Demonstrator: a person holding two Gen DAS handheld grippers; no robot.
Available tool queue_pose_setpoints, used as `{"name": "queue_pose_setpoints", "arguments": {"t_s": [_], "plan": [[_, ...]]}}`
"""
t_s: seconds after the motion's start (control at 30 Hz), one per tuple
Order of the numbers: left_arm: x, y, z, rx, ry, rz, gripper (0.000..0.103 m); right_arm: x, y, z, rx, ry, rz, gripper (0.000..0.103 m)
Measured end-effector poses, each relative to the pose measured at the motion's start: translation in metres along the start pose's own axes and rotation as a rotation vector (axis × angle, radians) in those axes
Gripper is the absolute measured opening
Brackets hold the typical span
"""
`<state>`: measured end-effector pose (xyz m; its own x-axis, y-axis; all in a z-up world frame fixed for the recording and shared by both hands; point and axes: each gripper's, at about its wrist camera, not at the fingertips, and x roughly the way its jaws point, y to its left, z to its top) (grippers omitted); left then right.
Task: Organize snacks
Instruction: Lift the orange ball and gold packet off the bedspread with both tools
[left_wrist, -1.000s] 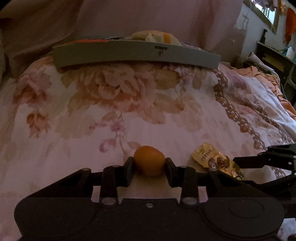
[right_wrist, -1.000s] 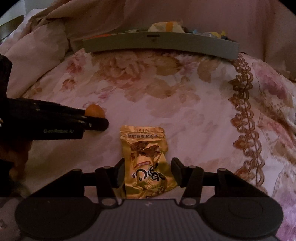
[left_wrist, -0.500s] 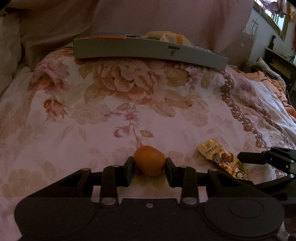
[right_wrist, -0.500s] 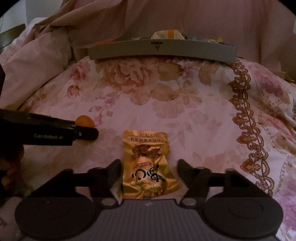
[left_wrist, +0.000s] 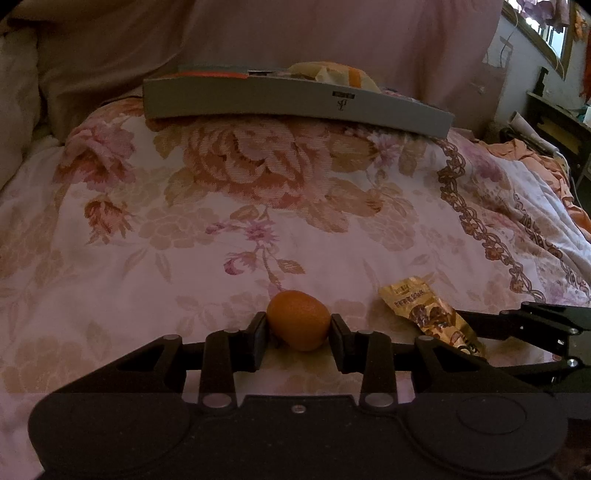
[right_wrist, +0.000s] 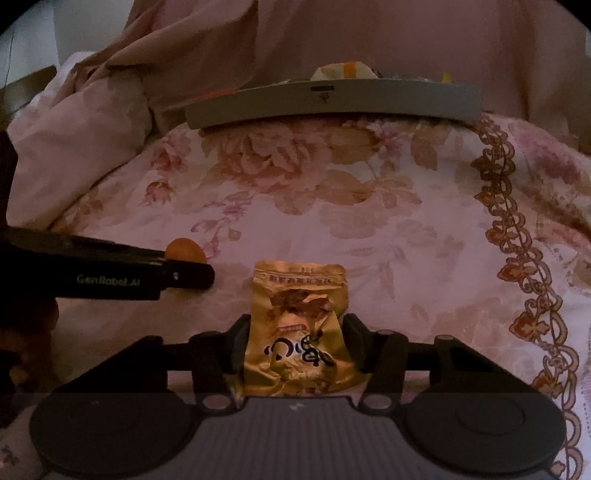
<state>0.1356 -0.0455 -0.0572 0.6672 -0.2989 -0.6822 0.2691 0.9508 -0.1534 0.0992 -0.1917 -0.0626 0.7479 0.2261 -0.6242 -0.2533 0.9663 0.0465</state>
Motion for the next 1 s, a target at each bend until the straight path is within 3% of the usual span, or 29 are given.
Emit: {"name": "queue_pose_setpoints", "arguments": {"t_s": [0.57,1.0], "plan": [[-0.011,-0.008,0.001,0.016,-0.028,-0.007,0.037,-0.009,0.025,-0.002,-0.203,-0.062,-0.130,0.054],[-0.037,-0.009,0.007,0.003,-0.077,0.006,0.037,-0.031,0.030,0.004,-0.227,-0.163,-0.144,0.054]]}}
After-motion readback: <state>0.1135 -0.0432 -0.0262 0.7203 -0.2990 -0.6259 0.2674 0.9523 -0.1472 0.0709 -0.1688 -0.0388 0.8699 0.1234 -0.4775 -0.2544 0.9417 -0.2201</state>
